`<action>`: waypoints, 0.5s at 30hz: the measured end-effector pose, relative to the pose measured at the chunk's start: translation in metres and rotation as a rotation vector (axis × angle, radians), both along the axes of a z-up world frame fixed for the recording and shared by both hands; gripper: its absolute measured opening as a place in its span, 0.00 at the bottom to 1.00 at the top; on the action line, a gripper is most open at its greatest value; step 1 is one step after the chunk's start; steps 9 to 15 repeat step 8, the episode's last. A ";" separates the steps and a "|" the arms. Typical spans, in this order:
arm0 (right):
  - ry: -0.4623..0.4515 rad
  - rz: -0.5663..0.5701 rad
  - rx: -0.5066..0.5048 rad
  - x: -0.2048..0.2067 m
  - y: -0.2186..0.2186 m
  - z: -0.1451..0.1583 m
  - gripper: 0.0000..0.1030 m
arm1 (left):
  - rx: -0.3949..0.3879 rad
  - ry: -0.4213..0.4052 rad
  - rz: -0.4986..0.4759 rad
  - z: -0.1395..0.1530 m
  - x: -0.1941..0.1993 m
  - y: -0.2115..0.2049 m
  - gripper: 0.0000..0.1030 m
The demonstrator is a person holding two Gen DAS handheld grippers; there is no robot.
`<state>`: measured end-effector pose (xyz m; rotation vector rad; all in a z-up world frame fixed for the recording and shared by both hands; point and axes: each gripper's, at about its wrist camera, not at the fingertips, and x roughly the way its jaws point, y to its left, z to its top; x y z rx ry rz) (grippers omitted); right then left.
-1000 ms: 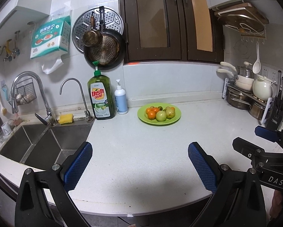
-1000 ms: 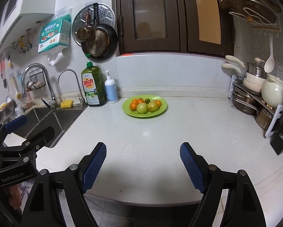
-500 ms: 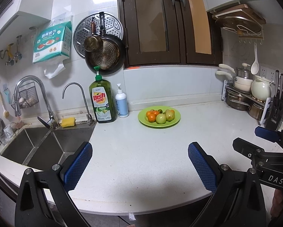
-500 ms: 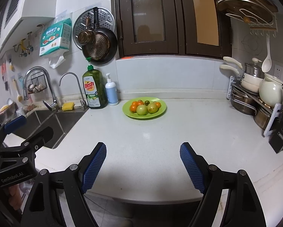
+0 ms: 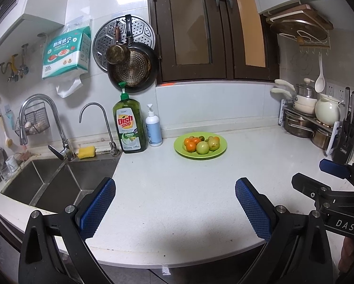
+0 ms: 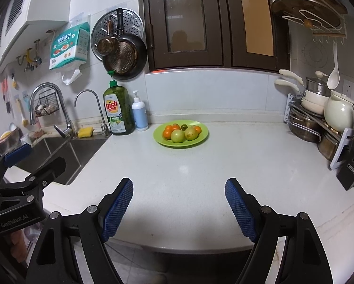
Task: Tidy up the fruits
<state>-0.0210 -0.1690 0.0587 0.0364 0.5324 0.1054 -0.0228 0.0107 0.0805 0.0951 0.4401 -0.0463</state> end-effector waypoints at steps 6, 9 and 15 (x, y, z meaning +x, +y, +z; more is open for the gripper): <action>0.003 0.005 -0.002 0.003 0.002 -0.001 0.78 | 0.002 0.002 0.007 -0.001 0.002 0.003 1.00; 0.005 0.007 -0.001 0.006 0.003 -0.001 0.78 | 0.004 0.003 0.008 -0.002 0.004 0.004 1.00; 0.005 0.007 -0.001 0.006 0.003 -0.001 0.78 | 0.004 0.003 0.008 -0.002 0.004 0.004 1.00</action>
